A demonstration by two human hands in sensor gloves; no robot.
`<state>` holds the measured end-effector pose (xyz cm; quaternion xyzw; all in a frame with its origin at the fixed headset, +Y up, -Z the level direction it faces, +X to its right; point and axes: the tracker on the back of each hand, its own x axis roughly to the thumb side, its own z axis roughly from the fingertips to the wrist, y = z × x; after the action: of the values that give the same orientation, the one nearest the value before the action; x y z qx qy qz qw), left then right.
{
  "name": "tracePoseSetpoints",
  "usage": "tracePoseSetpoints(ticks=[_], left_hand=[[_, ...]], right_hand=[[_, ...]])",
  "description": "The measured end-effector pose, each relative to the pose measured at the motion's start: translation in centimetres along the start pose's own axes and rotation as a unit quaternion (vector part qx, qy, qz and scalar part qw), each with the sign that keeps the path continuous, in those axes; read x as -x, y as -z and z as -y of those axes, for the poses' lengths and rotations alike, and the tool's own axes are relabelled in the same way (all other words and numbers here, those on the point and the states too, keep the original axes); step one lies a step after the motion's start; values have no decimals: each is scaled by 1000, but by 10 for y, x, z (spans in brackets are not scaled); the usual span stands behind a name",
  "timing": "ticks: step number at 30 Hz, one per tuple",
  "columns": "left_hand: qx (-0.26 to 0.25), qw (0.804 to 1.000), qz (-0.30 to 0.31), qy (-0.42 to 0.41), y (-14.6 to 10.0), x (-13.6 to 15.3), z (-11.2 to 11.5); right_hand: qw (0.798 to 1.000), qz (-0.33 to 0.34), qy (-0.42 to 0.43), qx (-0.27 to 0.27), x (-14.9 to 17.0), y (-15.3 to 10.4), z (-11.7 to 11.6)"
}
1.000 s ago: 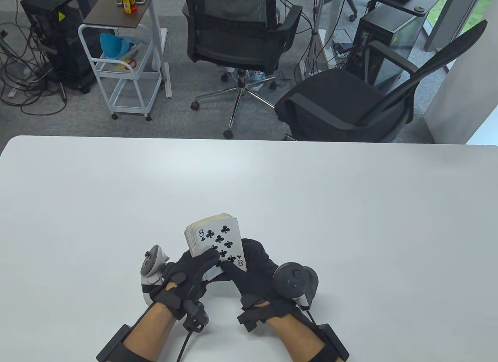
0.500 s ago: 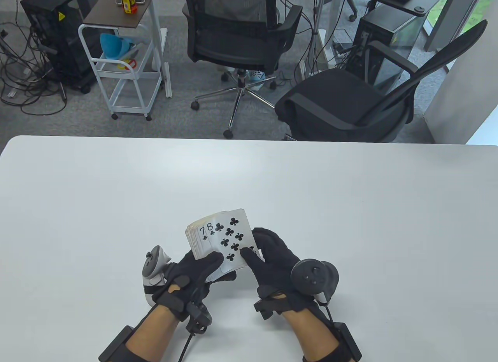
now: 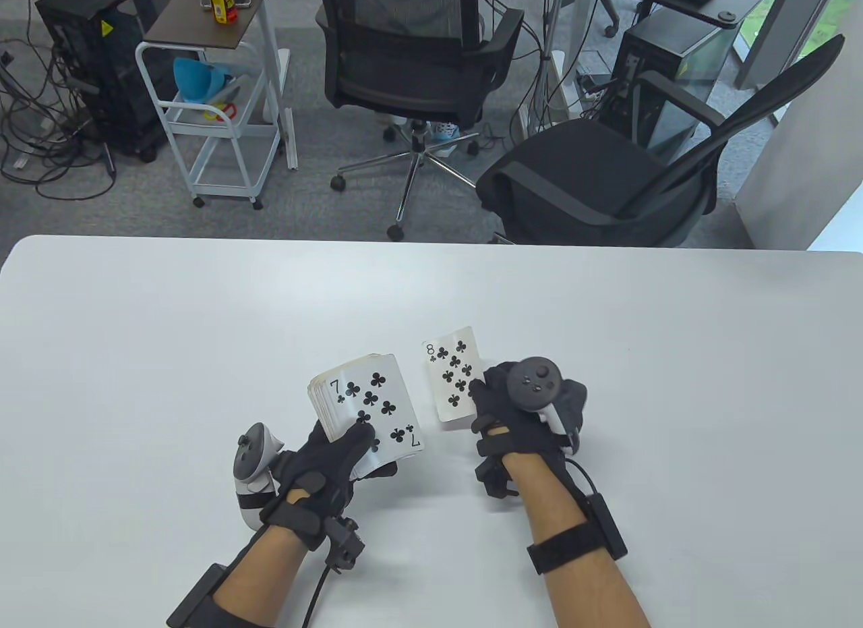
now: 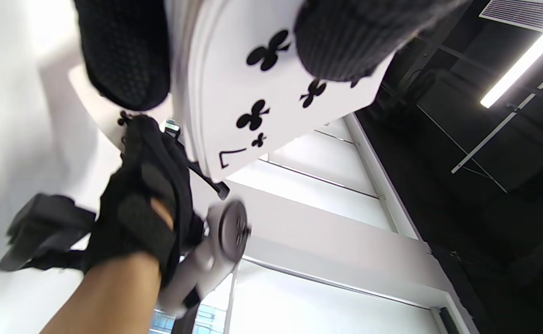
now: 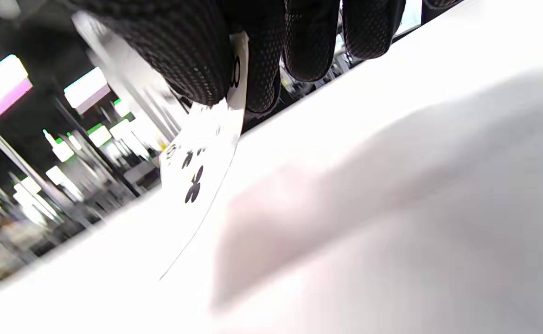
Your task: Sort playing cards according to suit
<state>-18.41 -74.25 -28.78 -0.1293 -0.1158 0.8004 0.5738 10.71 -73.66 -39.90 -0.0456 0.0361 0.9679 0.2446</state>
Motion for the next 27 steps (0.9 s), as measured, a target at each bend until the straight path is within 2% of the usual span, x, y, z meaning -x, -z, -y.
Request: tracePoseSetpoints(ticks=[3,6,9,12,16,18,20,22,23,25,27], left_hand=[[-20,1000,0,-7,0,0,-3],[-19,1000,-6,-2,0,-1,-8],[-18,1000,-11,8,0,-2,-10],[-20,1000,-12,3,2,-2,-7],[-19,1000,-24,3,0,4,-4],[-16,999,-28,-2,1,7,-2],[-17,999,-28,0,1,8,-1],[-23,1000,-13,13,0,7,0],[-13,999,-3,30,0,5,1],[3,999,4,48,-1,2,4],[10,999,3,34,-1,3,8]], right_hand=[[995,-19,-98,-2,-18,28,-21],[980,-39,-196,9,-32,46,-37],[972,-47,-224,49,-38,52,-38],[960,-40,-269,67,-36,50,-35],[980,-8,-181,81,-31,30,-11],[990,25,-108,84,-27,9,9],[995,61,9,75,-18,-16,26],[980,124,148,56,-9,-39,35],[963,144,225,44,-6,-52,36],[935,177,307,15,-4,-72,32],[927,185,324,-22,-5,-84,24]])
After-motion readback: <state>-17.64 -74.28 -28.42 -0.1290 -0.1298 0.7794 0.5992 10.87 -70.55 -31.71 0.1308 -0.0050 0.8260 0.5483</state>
